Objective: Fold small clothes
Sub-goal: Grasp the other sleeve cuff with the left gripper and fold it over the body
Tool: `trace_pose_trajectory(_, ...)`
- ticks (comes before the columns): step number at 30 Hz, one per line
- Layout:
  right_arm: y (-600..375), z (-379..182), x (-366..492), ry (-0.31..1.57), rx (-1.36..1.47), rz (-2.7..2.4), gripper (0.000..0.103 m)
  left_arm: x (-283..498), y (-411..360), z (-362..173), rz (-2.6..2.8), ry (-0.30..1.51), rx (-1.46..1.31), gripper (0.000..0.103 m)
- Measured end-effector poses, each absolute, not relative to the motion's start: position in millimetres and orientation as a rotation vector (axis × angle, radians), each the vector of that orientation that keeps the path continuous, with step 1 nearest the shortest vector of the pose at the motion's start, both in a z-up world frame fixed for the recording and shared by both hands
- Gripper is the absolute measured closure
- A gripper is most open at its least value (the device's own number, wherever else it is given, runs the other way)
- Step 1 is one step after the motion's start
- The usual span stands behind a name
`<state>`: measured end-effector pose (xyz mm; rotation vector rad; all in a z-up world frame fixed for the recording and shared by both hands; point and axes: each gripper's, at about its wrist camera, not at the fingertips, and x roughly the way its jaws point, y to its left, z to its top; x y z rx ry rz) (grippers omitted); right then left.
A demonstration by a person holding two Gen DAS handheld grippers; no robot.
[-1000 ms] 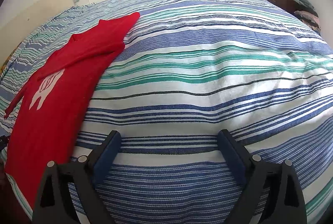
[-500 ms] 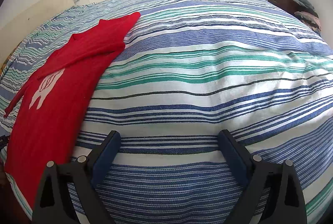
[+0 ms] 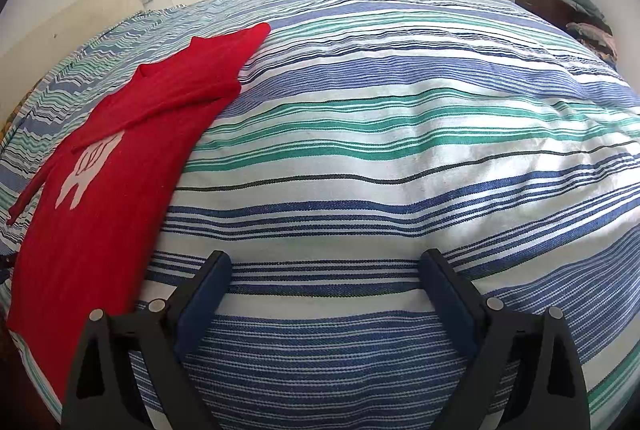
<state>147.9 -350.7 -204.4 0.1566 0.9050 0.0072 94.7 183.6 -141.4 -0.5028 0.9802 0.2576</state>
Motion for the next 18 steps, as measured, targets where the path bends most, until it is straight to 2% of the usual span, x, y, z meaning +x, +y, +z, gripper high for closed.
trace_pose_trajectory(4, -349.9, -205.8, 149.4, 0.904, 0.155, 0.01, 0.008, 99.1, 246.7, -121.6, 0.254, 0.878, -0.667, 0.002)
trace_pose_trajectory(9, -348.6, -207.1, 152.4, 0.907, 0.141, 0.015, 0.005, 129.8, 340.0, -139.6, 0.324, 0.859, -0.789, 0.005)
trace_pose_trajectory(10, -348.9, -207.2, 152.7, 0.907, 0.142, 0.015, 0.005, 134.7, 352.6, -147.4, 0.326, 0.864, -0.819, 0.008)
trace_pose_trajectory(13, -348.8, -207.2, 153.4, 0.908, 0.139, 0.014, 0.004, 152.0, 387.8, -180.5, 0.353, 0.919, -0.943, 0.027)
trace_pose_trajectory(14, -348.6, -207.2, 154.0, 0.909, 0.137, 0.013, 0.004, 155.5, 398.5, -188.1, 0.367, 0.916, -0.985, 0.031)
trace_pose_trajectory(18, -348.2, -207.7, 156.5, 0.913, 0.128, 0.012, 0.003, 164.7, 423.2, -193.9, 0.414, 0.835, -1.063, 0.033)
